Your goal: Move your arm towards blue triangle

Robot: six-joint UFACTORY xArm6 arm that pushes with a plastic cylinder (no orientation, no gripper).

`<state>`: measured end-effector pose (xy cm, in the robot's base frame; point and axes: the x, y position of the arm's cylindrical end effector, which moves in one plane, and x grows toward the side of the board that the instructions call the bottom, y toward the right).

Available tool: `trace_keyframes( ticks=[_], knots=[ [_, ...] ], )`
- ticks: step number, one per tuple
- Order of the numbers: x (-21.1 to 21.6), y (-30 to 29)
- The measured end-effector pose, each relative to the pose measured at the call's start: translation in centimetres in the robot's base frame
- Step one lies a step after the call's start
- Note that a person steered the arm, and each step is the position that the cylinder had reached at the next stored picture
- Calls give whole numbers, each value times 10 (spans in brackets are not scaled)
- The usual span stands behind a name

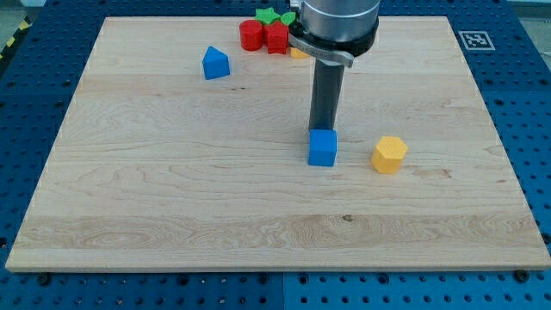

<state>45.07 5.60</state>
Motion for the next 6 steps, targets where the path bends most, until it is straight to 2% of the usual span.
trace_keyframes(
  ticks=[1, 3, 6],
  knots=[
    [8, 0],
    [-91, -5],
    [-148, -37]
  ],
)
